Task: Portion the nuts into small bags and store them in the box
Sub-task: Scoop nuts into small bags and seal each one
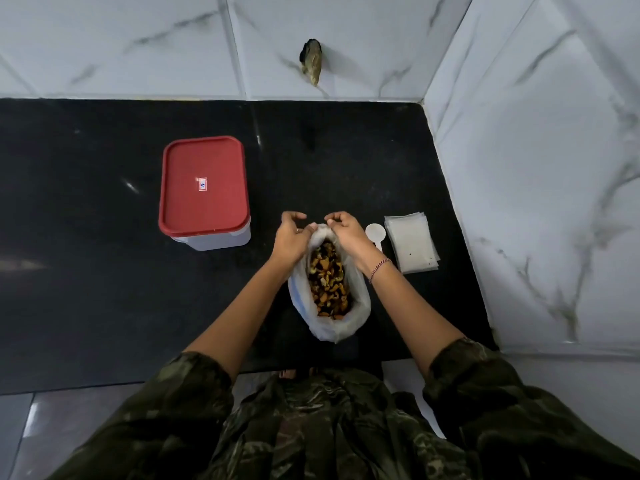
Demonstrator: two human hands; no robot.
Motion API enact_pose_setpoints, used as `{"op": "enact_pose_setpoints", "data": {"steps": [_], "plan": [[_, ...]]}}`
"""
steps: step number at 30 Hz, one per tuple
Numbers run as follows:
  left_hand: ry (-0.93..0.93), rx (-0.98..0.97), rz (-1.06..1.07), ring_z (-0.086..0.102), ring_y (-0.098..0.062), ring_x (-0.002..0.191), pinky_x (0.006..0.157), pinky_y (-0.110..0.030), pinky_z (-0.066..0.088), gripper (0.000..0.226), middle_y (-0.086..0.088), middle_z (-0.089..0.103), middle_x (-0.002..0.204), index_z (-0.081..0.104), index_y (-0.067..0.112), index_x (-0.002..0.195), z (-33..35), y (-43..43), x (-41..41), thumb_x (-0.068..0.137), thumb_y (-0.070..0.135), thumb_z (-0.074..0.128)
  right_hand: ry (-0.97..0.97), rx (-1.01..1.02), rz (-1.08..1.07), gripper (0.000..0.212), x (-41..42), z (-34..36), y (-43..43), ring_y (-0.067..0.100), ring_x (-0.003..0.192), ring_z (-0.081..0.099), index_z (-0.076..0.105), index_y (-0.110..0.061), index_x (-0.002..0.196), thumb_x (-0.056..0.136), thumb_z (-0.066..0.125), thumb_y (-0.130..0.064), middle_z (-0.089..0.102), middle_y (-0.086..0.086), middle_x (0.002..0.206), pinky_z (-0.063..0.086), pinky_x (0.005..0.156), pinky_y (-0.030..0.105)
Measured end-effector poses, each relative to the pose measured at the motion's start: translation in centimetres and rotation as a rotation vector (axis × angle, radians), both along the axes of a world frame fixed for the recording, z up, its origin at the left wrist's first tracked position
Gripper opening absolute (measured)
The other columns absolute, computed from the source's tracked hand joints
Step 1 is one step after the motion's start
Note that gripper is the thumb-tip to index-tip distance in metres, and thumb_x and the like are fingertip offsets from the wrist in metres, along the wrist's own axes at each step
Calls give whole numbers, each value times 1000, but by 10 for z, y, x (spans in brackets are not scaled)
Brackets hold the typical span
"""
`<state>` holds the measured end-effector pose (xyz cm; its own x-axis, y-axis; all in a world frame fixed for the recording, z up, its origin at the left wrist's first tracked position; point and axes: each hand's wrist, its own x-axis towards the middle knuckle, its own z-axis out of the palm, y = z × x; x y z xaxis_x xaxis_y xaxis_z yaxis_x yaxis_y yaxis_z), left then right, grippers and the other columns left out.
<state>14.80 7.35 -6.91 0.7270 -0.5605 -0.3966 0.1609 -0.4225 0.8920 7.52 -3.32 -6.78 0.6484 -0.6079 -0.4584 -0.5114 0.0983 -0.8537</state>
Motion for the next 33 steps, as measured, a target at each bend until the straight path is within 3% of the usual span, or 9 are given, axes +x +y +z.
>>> {"op": "enact_pose_setpoints", "data": {"steps": [2, 6, 10, 13, 16, 22, 26, 28, 33], "plan": [[23, -1, 43, 58, -15, 94, 82, -29, 50, 27, -6, 56, 106, 44, 12, 123, -2, 0, 0, 98, 18, 51, 30, 24, -60, 23, 1, -1, 1, 17, 101, 52, 53, -3, 118, 98, 44, -12, 56, 8, 110, 41, 76, 18], [7, -36, 112, 60, -18, 100, 87, -31, 49, 26, -2, 61, 101, 44, 15, 126, -1, 11, -3, 101, 20, 43, 2, -406, 76, 11, -11, 3, 5, 15, 95, 55, 52, -8, 105, 97, 46, -13, 58, 6, 105, 43, 79, 22], [-339, 61, 34, 53, -15, 111, 88, -30, 47, 31, -4, 57, 118, 51, 19, 126, 6, 40, -19, 96, 24, 53, -53, -710, 91, 11, -43, 18, 18, 8, 93, 47, 53, -10, 102, 97, 47, -18, 44, -3, 103, 40, 76, 15], [-500, 201, 62, 40, -19, 117, 81, -29, 40, 34, -5, 50, 120, 55, 25, 121, 13, 63, -43, 90, 33, 63, 19, -738, 21, 20, -81, 17, 35, 7, 93, 45, 53, -12, 105, 94, 53, -28, 42, -4, 105, 37, 75, 12], [-285, 193, 118, 46, -22, 110, 80, -31, 45, 36, -11, 52, 111, 55, 28, 116, 13, 78, -64, 84, 30, 70, 88, -597, 17, 26, -113, 10, 57, 13, 97, 49, 52, -16, 111, 93, 54, -34, 43, 0, 109, 45, 79, 23], [38, 127, 145, 64, -23, 96, 83, -43, 56, 46, -8, 62, 99, 52, 38, 119, 11, 89, -77, 84, 13, 69, 164, -335, 38, 43, -131, 8, 81, 12, 95, 49, 46, -32, 135, 93, 54, -35, 40, 1, 107, 38, 82, 18], [262, 90, 136, 63, -26, 102, 87, -43, 55, 77, -13, 60, 116, 42, 34, 138, 15, 96, -83, 78, -7, 68, -26, 71, -170, 50, -133, 6, 86, 12, 105, 55, 45, -38, 135, 92, 58, -19, 51, 4, 122, 45, 97, 30], [330, 37, 165, 63, -27, 103, 86, -41, 55, 84, -16, 57, 122, 40, 31, 141, 18, 99, -87, 76, -15, 66, -128, 306, -365, 54, -134, 8, 90, 19, 105, 60, 43, -31, 133, 88, 62, -9, 56, 9, 121, 52, 91, 38], [431, -66, 292, 61, -32, 103, 74, -37, 55, 83, -23, 54, 123, 45, 27, 135, 17, 98, -92, 72, -25, 60, -229, 800, -600, 41, -128, 17, 80, 21, 85, 63, 43, 2, 126, 87, 55, 7, 60, 18, 108, 58, 62, 26]]}}
